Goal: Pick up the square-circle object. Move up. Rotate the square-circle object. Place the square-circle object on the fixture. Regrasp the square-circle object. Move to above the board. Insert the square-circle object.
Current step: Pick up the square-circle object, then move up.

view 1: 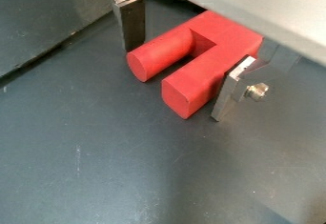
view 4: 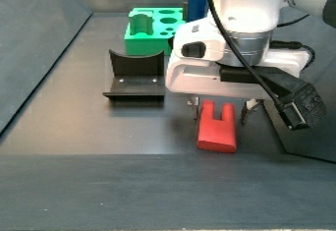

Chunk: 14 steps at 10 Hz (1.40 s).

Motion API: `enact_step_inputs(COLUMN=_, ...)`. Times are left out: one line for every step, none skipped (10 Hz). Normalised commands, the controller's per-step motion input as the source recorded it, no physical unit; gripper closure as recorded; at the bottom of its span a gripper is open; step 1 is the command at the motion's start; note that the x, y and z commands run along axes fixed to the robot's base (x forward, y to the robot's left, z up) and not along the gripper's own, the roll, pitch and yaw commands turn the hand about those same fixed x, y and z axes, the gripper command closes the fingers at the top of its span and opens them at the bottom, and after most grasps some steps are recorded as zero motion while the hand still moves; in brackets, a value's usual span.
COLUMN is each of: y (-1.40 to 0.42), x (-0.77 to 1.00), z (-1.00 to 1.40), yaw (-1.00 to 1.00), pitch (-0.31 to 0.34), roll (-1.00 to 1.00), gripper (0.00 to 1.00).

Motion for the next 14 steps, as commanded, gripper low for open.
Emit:
enact_step_inputs(y=0.00, x=0.00, z=0.00, yaw=0.00, pitch=0.000, roll=0.00, gripper=1.00)
enact_step_inputs(y=0.00, x=0.00, z=0.00, yaw=0.00, pitch=0.000, roll=0.00, gripper=1.00)
enact_step_inputs(y=0.00, x=0.00, z=0.00, yaw=0.00, pitch=0.000, roll=0.00, gripper=1.00)
enact_step_inputs(y=0.00, x=0.00, z=0.00, yaw=0.00, pitch=0.000, roll=0.00, gripper=1.00)
enact_step_inputs(y=0.00, x=0.00, z=0.00, yaw=0.00, pitch=0.000, roll=0.00, gripper=1.00)
enact_step_inputs(y=0.00, x=0.00, z=0.00, yaw=0.00, pitch=0.000, roll=0.00, gripper=1.00)
enact_step_inputs(y=0.00, x=0.00, z=0.00, yaw=0.00, pitch=0.000, roll=0.00, gripper=1.00)
enact_step_inputs(y=0.00, x=0.00, z=0.00, yaw=0.00, pitch=0.000, roll=0.00, gripper=1.00)
enact_step_inputs(y=0.00, x=0.00, z=0.00, yaw=0.00, pitch=0.000, roll=0.00, gripper=1.00)
enact_step_inputs(y=0.00, x=0.00, z=0.00, yaw=0.00, pitch=0.000, roll=0.00, gripper=1.00)
enact_step_inputs(y=0.00, x=0.00, z=0.00, yaw=0.00, pitch=0.000, roll=0.00, gripper=1.00)
enact_step_inputs(y=0.00, x=0.00, z=0.83, yaw=0.00, pitch=0.000, roll=0.00, gripper=1.00)
enact_step_inputs(y=-0.01, x=-0.01, z=0.81, yaw=-0.01, pitch=0.011, roll=0.00, gripper=1.00)
enact_step_inputs(y=-0.01, x=-0.02, z=0.68, yaw=-0.01, pitch=0.038, roll=-0.01, gripper=1.00)
